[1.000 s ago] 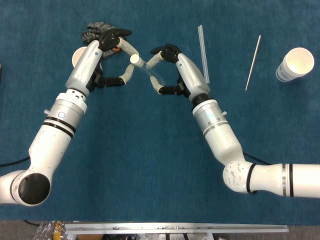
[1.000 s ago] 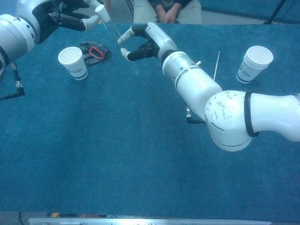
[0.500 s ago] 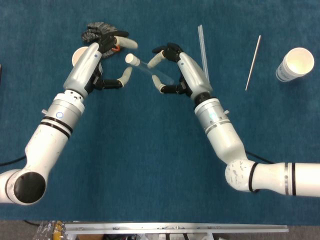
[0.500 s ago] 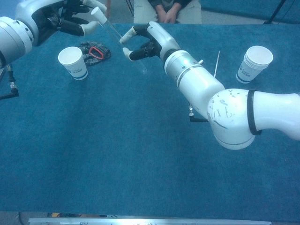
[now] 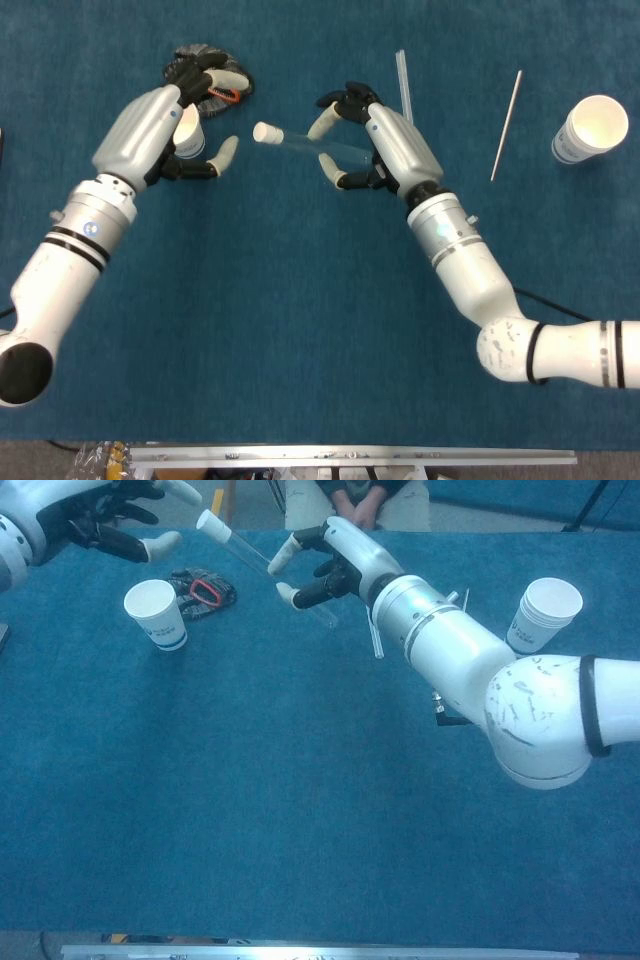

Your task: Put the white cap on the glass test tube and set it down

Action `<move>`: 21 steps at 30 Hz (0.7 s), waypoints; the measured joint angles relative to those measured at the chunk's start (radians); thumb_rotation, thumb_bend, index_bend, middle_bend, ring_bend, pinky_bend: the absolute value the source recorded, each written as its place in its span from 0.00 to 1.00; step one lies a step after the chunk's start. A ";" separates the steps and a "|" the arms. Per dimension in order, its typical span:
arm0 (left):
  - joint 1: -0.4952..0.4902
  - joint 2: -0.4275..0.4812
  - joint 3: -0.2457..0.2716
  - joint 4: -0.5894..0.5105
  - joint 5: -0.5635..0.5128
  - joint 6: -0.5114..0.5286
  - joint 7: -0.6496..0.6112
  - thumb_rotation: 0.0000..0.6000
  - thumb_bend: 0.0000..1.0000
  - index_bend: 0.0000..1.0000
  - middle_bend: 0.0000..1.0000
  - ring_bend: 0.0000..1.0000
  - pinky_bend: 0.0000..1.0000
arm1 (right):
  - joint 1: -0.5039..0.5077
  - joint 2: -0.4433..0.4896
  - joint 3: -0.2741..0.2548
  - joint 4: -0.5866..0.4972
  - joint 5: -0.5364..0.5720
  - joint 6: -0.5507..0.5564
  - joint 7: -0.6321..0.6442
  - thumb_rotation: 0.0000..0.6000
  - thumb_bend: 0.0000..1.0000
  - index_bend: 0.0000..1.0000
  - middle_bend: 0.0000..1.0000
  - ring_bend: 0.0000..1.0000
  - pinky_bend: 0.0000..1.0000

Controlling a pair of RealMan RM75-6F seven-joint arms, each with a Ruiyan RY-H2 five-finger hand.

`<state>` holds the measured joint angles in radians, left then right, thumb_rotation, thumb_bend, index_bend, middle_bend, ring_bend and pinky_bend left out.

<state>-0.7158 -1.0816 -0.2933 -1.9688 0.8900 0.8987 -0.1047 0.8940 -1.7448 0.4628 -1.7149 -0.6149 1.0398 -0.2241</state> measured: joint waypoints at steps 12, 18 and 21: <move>0.068 0.069 0.028 0.085 0.218 0.011 -0.087 0.86 0.42 0.22 0.06 0.00 0.07 | 0.005 0.114 -0.087 -0.077 0.022 -0.010 -0.116 1.00 0.43 0.69 0.25 0.05 0.18; 0.103 0.078 0.043 0.146 0.350 0.069 -0.127 0.86 0.42 0.22 0.06 0.00 0.06 | 0.005 0.132 -0.158 -0.066 0.021 -0.008 -0.163 1.00 0.43 0.69 0.25 0.05 0.18; 0.123 0.080 0.056 0.178 0.410 0.107 -0.148 0.86 0.43 0.22 0.06 0.00 0.06 | 0.000 0.130 -0.181 -0.039 0.018 -0.012 -0.165 1.00 0.43 0.69 0.25 0.05 0.18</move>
<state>-0.5927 -1.0015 -0.2377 -1.7909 1.3002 1.0058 -0.2523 0.8941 -1.6153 0.2817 -1.7538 -0.5973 1.0275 -0.3893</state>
